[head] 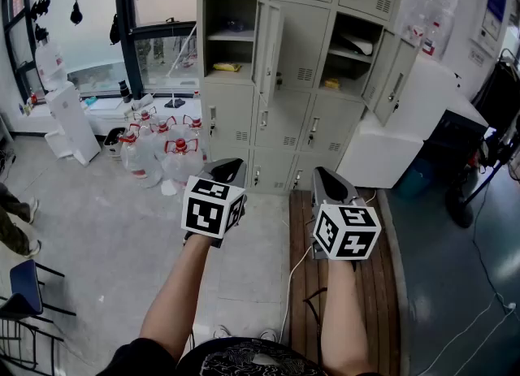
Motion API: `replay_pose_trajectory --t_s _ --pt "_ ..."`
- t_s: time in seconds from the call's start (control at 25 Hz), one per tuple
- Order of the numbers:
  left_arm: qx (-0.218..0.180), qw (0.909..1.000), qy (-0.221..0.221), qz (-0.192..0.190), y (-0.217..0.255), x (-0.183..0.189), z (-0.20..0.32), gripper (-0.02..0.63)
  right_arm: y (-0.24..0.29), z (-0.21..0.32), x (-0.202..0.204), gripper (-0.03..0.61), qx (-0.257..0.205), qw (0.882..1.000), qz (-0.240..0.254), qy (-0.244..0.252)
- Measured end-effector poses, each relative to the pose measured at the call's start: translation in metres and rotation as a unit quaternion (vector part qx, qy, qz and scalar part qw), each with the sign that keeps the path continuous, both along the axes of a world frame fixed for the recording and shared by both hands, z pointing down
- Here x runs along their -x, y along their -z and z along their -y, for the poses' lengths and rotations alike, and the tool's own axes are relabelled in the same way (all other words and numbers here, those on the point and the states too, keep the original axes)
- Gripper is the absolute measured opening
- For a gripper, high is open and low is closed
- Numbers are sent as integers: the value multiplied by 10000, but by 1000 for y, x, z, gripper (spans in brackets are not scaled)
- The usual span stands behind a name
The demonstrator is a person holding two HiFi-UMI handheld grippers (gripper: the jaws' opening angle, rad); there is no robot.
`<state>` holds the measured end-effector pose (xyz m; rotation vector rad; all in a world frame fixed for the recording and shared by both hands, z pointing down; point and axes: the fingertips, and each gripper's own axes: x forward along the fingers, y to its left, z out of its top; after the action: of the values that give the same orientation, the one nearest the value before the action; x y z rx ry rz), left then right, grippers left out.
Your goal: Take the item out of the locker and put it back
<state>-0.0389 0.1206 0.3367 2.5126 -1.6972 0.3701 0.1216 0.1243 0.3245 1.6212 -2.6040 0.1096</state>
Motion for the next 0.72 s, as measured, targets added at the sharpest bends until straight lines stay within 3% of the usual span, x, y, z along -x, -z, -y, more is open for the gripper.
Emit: replay_pose_trajectory --t_s 0.72 --pt "-110 9999 -117 -30 0 34 5 0 -5 -3 8 48 -43 9991 -48 -425"
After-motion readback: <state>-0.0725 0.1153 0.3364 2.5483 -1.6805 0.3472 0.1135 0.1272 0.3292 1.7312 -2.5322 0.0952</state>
